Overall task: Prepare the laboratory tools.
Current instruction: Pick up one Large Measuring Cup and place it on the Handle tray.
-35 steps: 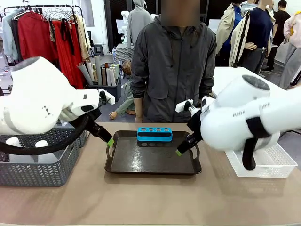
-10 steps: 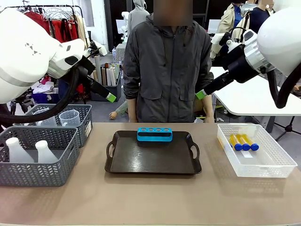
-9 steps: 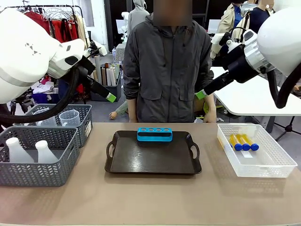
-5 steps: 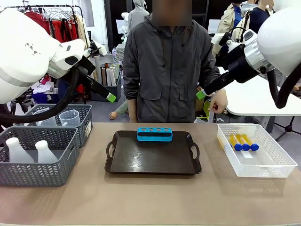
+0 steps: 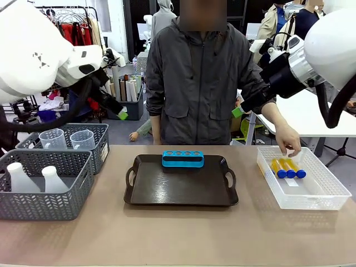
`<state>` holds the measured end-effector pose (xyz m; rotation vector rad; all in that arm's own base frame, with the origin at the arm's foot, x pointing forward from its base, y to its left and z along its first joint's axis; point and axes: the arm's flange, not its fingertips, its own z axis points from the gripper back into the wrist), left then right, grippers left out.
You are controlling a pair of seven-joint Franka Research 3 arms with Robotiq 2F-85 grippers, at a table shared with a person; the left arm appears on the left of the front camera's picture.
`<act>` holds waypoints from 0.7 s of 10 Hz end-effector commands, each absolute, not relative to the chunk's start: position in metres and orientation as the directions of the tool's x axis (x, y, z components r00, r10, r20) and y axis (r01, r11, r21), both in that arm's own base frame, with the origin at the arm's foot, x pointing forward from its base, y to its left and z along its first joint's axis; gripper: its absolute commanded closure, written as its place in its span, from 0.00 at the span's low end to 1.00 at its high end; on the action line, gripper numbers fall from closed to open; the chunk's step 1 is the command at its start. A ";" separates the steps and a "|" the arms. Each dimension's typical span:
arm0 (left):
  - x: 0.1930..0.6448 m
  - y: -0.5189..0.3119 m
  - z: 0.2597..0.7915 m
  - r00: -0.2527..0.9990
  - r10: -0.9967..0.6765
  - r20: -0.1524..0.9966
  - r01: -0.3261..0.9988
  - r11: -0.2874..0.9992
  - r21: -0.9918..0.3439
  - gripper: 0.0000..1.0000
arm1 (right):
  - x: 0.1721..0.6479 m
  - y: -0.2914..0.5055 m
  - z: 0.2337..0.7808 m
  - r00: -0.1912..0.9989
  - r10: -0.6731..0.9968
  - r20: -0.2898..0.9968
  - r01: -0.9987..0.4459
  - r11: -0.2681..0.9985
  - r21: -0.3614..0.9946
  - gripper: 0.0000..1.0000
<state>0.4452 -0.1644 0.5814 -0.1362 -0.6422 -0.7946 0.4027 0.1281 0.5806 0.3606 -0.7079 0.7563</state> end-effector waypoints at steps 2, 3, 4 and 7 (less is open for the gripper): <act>0.470 -0.159 0.604 0.711 -0.539 0.453 0.553 0.825 0.114 0.00 | 0.403 0.128 0.581 0.519 0.491 0.700 -0.727 0.684 0.060 0.00; 0.489 -0.142 0.603 0.754 -0.500 0.426 0.503 0.856 0.115 0.00 | 0.403 0.128 0.581 0.519 0.491 0.700 -0.727 0.684 0.060 0.00; 0.512 -0.127 0.592 0.804 -0.442 0.397 0.433 0.893 0.118 0.00 | 0.403 0.128 0.581 0.519 0.491 0.700 -0.727 0.684 0.060 0.00; 0.552 -0.093 0.555 0.879 -0.362 0.310 0.322 0.931 0.175 0.00 | 0.403 0.128 0.581 0.519 0.491 0.700 -0.727 0.684 0.060 0.00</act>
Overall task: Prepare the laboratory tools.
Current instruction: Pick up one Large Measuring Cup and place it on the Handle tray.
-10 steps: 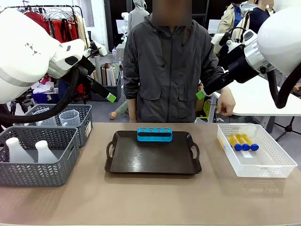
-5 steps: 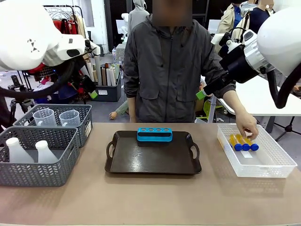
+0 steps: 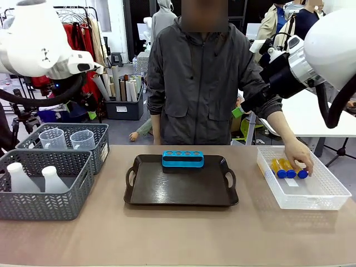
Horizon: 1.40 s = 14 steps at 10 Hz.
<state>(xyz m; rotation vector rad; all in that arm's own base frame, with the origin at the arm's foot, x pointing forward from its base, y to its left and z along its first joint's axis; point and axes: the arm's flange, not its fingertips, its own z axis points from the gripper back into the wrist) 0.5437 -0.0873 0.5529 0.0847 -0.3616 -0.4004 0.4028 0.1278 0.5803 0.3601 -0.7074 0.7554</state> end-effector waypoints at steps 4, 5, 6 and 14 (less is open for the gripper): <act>0.555 -0.080 0.540 0.876 -0.372 0.308 0.340 0.928 0.152 0.00 | 0.403 0.128 0.581 0.519 0.491 0.700 -0.727 0.684 0.060 0.00; 0.558 -0.084 0.538 0.875 -0.373 0.308 0.344 0.927 0.147 0.00 | 0.403 0.128 0.581 0.519 0.491 0.700 -0.727 0.684 0.060 0.00; 0.571 -0.072 0.528 0.914 -0.297 0.277 0.271 0.954 0.127 0.00 | 0.403 0.128 0.581 0.519 0.491 0.700 -0.727 0.684 0.060 0.00; 0.633 -0.017 0.427 0.974 -0.146 0.172 0.150 0.989 -0.009 0.00 | 0.403 0.128 0.581 0.519 0.491 0.700 -0.727 0.684 0.060 0.00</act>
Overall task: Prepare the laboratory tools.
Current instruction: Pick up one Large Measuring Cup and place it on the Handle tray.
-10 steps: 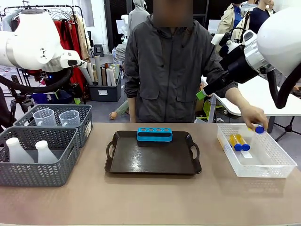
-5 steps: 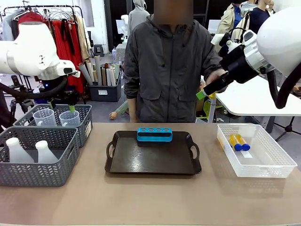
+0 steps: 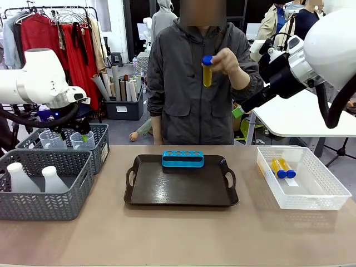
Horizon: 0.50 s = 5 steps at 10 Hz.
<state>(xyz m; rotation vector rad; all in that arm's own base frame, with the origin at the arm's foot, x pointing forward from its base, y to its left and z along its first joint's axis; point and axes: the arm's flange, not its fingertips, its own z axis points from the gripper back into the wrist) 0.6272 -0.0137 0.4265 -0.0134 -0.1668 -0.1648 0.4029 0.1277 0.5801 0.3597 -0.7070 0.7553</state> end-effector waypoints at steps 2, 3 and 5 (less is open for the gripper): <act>0.636 -0.019 0.401 0.981 -0.126 0.148 0.131 0.991 -0.020 0.00 | 0.403 0.128 0.581 0.519 0.491 0.700 -0.727 0.684 0.060 0.00; 0.637 -0.018 0.391 0.983 -0.113 0.147 0.118 0.993 -0.026 0.00 | 0.403 0.128 0.581 0.519 0.491 0.700 -0.727 0.684 0.060 0.00; 0.640 -0.017 0.376 0.975 -0.111 0.194 0.105 0.994 0.044 0.10 | 0.403 0.128 0.581 0.519 0.491 0.700 -0.727 0.684 0.060 0.00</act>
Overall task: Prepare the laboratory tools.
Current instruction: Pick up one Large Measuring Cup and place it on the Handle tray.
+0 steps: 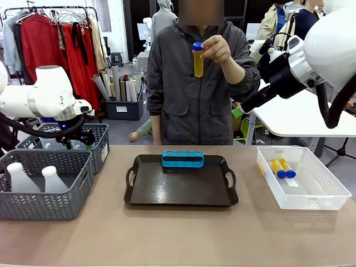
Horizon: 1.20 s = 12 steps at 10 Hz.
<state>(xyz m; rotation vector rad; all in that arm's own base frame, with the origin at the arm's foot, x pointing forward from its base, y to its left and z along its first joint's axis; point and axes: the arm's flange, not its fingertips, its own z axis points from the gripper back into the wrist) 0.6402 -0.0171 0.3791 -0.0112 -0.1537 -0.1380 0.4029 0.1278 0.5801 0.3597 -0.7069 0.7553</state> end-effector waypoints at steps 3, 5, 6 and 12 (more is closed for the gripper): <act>0.641 -0.018 0.376 0.969 -0.116 0.217 0.105 0.993 0.062 0.68 | 0.403 0.128 0.581 0.519 0.491 0.700 -0.727 0.684 0.060 0.00; 0.639 -0.020 0.384 0.966 -0.116 0.229 0.104 0.992 0.066 1.00 | 0.403 0.128 0.581 0.519 0.491 0.700 -0.727 0.684 0.060 0.00; 0.636 -0.021 0.387 0.966 -0.117 0.232 0.105 0.992 0.067 1.00 | 0.403 0.128 0.581 0.519 0.491 0.700 -0.727 0.684 0.060 0.00; 0.602 -0.036 0.452 0.930 -0.221 0.294 0.213 0.975 0.061 1.00 | 0.403 0.128 0.581 0.519 0.491 0.700 -0.727 0.684 0.060 0.00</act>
